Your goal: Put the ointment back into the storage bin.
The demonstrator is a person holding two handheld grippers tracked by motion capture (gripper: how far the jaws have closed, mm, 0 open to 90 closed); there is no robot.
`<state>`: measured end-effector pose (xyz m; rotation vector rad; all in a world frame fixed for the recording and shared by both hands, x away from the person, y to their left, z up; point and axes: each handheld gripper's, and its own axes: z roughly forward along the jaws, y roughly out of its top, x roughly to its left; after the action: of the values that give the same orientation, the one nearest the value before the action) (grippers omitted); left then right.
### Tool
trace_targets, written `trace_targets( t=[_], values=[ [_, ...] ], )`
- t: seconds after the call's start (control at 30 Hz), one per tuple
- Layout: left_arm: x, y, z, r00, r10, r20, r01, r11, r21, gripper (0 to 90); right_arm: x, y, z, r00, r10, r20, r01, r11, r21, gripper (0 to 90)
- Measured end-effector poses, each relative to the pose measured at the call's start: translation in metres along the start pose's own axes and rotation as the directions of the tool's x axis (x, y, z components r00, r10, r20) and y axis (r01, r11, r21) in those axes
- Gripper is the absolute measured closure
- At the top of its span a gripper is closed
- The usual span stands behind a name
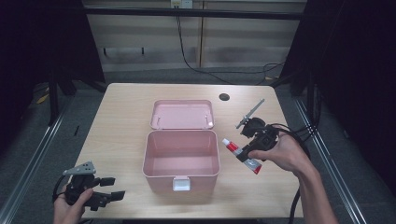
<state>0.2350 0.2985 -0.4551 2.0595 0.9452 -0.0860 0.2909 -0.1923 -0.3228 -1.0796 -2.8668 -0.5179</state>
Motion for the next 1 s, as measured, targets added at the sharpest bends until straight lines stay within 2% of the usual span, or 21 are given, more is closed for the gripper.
trace_targets(
  t=[0.23, 0.53, 0.57, 0.87, 1.0],
  values=[
    [0.000, 0.000, 0.000, 1.0000, 0.000, 0.001, 0.000, 1.0000, -0.001, 22.1, 0.006, 0.010, -0.001, 0.9986, -0.047, -0.025, 0.047, 0.999, 0.010, 71.4],
    [0.000, 0.000, 0.000, 1.0000, -0.005, 0.007, 0.005, 1.0000, -0.004, 22.1, 0.012, 0.028, -0.006, 0.9969, -0.076, -0.017, 0.077, 0.997, 0.011, 71.4],
    [0.000, 0.000, 0.000, 1.0000, -0.005, 0.007, 0.005, 1.0000, -0.003, 22.1, 0.013, 0.030, -0.005, 0.9952, -0.096, -0.021, 0.096, 0.995, 0.017, 71.4],
    [0.001, -0.001, -0.001, 1.0000, -0.001, 0.004, 0.001, 1.0000, -0.005, 22.1, 0.027, 0.058, -0.004, 0.9886, -0.148, -0.025, 0.150, 0.987, 0.065, 71.4],
    [0.001, -0.001, -0.001, 1.0000, 0.000, 0.006, 0.000, 1.0000, -0.005, 22.1, 0.035, 0.067, -0.002, 0.9793, -0.198, -0.043, 0.200, 0.979, 0.047, 71.4]
  ],
)
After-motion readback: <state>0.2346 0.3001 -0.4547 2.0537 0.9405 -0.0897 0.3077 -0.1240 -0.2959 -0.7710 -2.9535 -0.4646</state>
